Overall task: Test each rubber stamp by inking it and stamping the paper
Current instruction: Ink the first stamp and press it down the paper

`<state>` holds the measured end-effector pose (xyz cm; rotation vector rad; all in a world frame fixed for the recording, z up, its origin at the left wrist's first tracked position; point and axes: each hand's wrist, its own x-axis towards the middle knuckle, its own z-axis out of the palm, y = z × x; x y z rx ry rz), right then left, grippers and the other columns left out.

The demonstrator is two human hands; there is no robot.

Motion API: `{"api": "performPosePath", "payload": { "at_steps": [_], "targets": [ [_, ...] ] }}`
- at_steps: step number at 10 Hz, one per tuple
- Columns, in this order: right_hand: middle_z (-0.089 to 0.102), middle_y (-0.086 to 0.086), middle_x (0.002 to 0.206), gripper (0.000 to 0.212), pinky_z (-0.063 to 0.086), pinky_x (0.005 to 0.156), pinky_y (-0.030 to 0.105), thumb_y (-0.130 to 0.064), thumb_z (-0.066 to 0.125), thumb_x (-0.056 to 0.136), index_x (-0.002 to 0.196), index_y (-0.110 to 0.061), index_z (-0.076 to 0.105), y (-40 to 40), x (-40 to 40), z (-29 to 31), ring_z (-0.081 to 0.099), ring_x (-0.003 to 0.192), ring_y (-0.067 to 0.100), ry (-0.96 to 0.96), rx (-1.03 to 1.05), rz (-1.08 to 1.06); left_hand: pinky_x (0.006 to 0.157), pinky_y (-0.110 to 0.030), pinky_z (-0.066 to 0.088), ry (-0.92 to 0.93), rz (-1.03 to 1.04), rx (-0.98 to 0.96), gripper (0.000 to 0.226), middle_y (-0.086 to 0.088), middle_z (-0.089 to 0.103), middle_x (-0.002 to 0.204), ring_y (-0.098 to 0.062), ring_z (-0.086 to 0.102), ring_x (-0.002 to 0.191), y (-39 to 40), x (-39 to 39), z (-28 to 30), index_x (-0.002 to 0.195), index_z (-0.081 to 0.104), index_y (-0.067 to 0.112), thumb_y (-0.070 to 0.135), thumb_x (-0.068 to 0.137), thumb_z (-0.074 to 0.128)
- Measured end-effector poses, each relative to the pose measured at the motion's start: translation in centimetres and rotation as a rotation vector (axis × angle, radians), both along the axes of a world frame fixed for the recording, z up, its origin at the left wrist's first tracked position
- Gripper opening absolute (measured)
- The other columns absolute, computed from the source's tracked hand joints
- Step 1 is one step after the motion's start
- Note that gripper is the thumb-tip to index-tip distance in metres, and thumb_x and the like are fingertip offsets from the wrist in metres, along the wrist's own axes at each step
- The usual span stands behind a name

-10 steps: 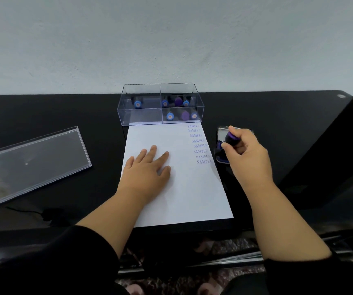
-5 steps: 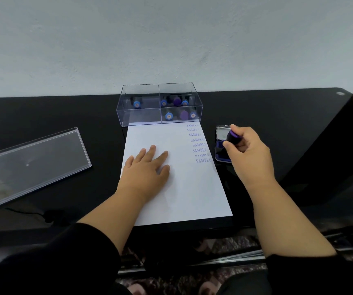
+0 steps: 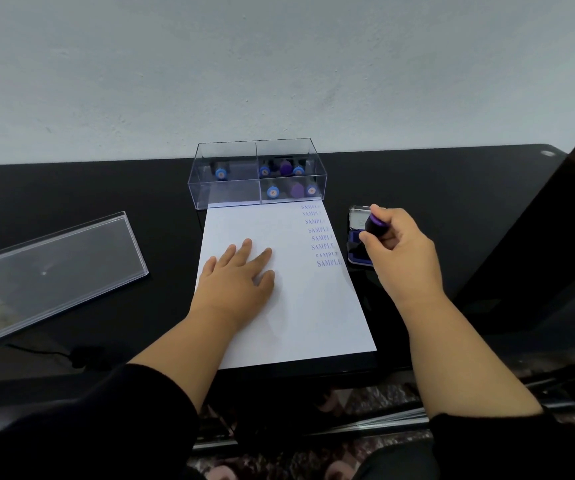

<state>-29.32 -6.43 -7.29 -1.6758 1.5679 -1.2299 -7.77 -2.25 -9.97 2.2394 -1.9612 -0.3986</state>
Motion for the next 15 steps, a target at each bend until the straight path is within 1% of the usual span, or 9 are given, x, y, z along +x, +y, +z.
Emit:
{"api": "performPosePath", "payload": {
  "at_steps": [1,3,5,6,8,11,13,14,15],
  "targets": [
    [0.062,-0.012,0.087,0.031,0.046,0.069,0.018,-0.019,0.062,0.088,0.116,-0.033,0.059,0.0,0.1,0.1,0.06,0.082,0.01,0.016,-0.002,0.001,0.118,-0.033,-0.005,0.0,-0.002,0.0,0.049,0.01,-0.001,0.16,-0.011,-0.004,0.147,0.0,-0.1,0.0,0.149,0.014,0.043,0.044,0.101,0.022],
    [0.059,-0.014,0.081,0.032,0.05,0.072,0.027,-0.022,0.061,0.089,0.118,-0.034,0.057,-0.1,-0.2,0.3,0.059,0.081,0.012,0.078,0.005,-0.026,0.118,-0.033,-0.005,0.005,0.0,-0.002,0.049,0.01,-0.002,0.16,-0.011,-0.004,0.147,0.1,-0.1,0.0,0.149,0.014,0.043,0.044,0.101,0.022],
    [0.063,-0.006,0.098,0.035,0.049,0.071,0.028,-0.022,0.058,0.091,0.123,-0.035,0.054,-0.9,-1.2,0.0,0.059,0.091,0.013,0.15,0.01,-0.074,0.118,-0.033,-0.005,0.001,0.0,-0.007,0.049,0.011,-0.002,0.16,-0.011,-0.004,0.147,0.0,0.0,-0.1,0.149,0.014,0.043,0.044,0.101,0.022],
    [0.063,-0.004,0.104,0.036,0.042,0.069,0.025,-0.023,0.057,0.092,0.125,-0.035,0.052,-1.4,-1.8,-0.3,0.058,0.094,0.014,0.228,0.02,-0.107,0.118,-0.033,-0.005,0.0,-0.002,-0.015,0.049,0.011,-0.001,0.16,-0.011,-0.004,0.147,0.0,0.0,-0.1,0.149,0.014,0.043,0.044,0.101,0.022],
    [0.061,-0.004,0.108,0.037,0.038,0.068,0.025,-0.022,0.055,0.093,0.128,-0.034,0.051,-1.8,-2.0,-0.6,0.054,0.09,0.013,0.315,0.048,-0.12,0.118,-0.033,-0.004,-0.01,-0.006,-0.012,0.049,0.011,-0.002,0.16,-0.011,-0.004,0.147,0.0,0.0,-0.1,0.149,0.013,0.044,0.045,0.101,0.022],
    [0.061,-0.002,0.105,0.036,0.044,0.068,0.029,-0.021,0.054,0.093,0.127,-0.033,0.051,-1.8,-1.9,-0.7,0.056,0.091,0.016,0.343,0.036,-0.121,0.118,-0.033,-0.005,-0.011,-0.007,-0.011,0.049,0.011,-0.002,0.16,-0.011,-0.004,0.147,0.0,0.0,-0.1,0.149,0.012,0.044,0.045,0.101,0.021],
    [0.061,-0.002,0.106,0.036,0.041,0.068,0.028,-0.022,0.054,0.093,0.127,-0.033,0.051,-1.7,-1.8,-0.6,0.055,0.091,0.016,0.359,0.038,-0.123,0.118,-0.033,-0.005,-0.009,-0.007,-0.005,0.049,0.011,-0.003,0.16,-0.011,-0.004,0.147,0.0,0.0,-0.1,0.149,0.012,0.044,0.045,0.101,0.021],
    [0.061,-0.003,0.108,0.037,0.042,0.069,0.027,-0.023,0.054,0.093,0.128,-0.033,0.05,-1.4,-1.8,-0.3,0.056,0.093,0.015,0.351,0.016,-0.114,0.118,-0.033,-0.005,-0.005,-0.003,-0.008,0.049,0.011,-0.002,0.16,-0.01,-0.004,0.147,0.0,0.0,-0.1,0.149,0.013,0.044,0.045,0.101,0.022],
    [0.061,-0.003,0.101,0.036,0.044,0.068,0.027,-0.023,0.056,0.092,0.127,-0.032,0.051,-0.9,-1.3,0.3,0.055,0.089,0.014,0.289,-0.031,-0.082,0.118,-0.033,-0.005,0.002,-0.003,-0.008,0.049,0.011,-0.002,0.16,-0.01,-0.004,0.147,0.0,-0.1,0.0,0.149,0.013,0.044,0.044,0.101,0.022]
  ]
}}
